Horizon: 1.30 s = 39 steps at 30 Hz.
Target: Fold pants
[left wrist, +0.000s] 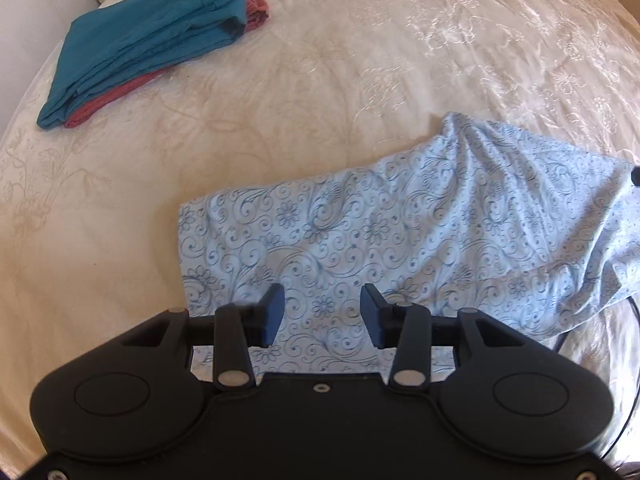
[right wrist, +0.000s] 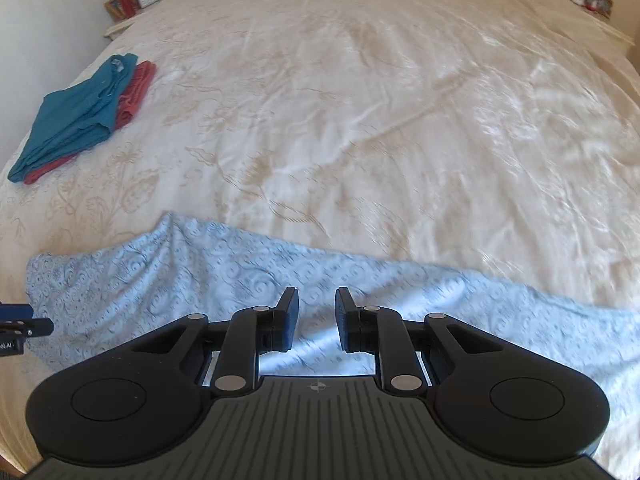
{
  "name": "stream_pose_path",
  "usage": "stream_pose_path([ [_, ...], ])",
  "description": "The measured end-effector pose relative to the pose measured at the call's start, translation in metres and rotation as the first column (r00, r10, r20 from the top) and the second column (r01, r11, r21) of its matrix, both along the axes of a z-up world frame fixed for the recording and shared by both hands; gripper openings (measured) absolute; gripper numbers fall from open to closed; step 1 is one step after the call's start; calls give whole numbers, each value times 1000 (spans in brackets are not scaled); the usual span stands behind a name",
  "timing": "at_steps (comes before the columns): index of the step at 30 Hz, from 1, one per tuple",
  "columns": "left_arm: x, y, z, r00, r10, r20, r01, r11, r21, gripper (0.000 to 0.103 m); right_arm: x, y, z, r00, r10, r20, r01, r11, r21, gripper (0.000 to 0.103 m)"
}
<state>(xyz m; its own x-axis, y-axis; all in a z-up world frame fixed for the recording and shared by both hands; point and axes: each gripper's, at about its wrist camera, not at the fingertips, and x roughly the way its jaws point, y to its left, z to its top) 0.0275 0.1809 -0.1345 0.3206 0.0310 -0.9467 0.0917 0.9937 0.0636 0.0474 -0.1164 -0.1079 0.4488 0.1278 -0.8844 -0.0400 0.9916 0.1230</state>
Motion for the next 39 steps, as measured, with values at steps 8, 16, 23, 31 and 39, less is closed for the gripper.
stream_pose_path([
  [8,2,-72,7,999,-44,12,44,998,-36,52,-70,-92,-13,975,-216,-51,211,974,-85,20],
  [16,-11,-136,13,997,-78,13,78,997,4,52,-101,-192,-20,904,-426,-22,422,901,-97,20],
  [23,-18,-164,18,998,-68,18,67,996,51,52,-104,-265,-27,867,-497,14,495,859,-134,20],
  [31,-19,-176,18,1000,9,14,-10,998,59,52,-91,-314,-40,905,-425,-33,416,898,-146,20],
  [39,-19,-180,12,996,85,-8,-84,995,60,52,-96,-332,-47,922,-382,-58,378,923,-77,21],
])
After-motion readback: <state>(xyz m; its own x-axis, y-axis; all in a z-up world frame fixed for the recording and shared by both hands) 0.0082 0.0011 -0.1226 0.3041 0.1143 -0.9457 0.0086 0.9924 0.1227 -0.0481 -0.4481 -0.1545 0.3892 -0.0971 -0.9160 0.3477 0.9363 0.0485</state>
